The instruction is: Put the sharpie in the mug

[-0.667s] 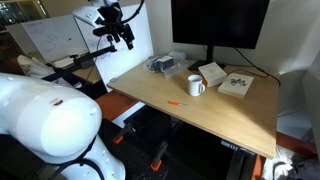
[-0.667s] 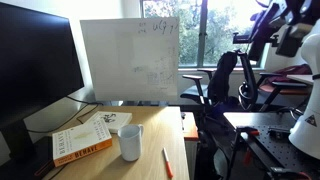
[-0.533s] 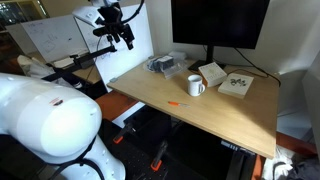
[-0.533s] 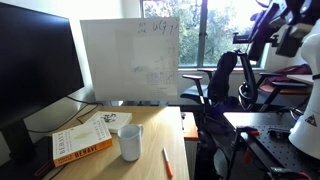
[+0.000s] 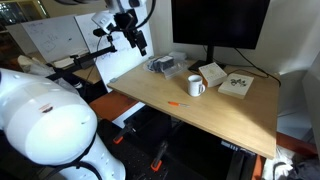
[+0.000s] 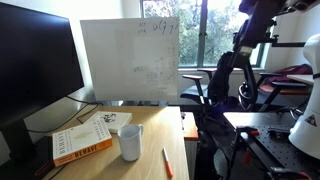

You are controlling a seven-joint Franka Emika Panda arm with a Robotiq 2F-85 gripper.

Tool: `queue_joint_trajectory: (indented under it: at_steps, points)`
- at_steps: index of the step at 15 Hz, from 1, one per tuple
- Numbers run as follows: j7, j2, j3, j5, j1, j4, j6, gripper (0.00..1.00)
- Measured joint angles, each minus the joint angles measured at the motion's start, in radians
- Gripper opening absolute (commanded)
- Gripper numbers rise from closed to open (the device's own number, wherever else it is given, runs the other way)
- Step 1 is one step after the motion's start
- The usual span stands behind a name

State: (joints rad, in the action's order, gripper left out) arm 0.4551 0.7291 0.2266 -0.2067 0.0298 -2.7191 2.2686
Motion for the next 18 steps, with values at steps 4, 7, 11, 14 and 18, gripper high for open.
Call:
queue_joint_trajectory:
  at_steps: [4, 7, 11, 14, 18]
  points:
    - [0.091, -0.243, -0.003, 0.01, 0.129, 0.014, 0.143, 1.0]
    - [0.215, -0.463, -0.009, 0.013, 0.164, 0.06, 0.272, 1.0]
    - [0.39, -0.727, -0.064, 0.016, 0.15, 0.16, 0.421, 1.0]
    - [0.478, -0.89, -0.143, 0.019, 0.096, 0.253, 0.454, 1.0]
    - [0.503, -1.082, -0.235, 0.015, -0.001, 0.363, 0.455, 1.0]
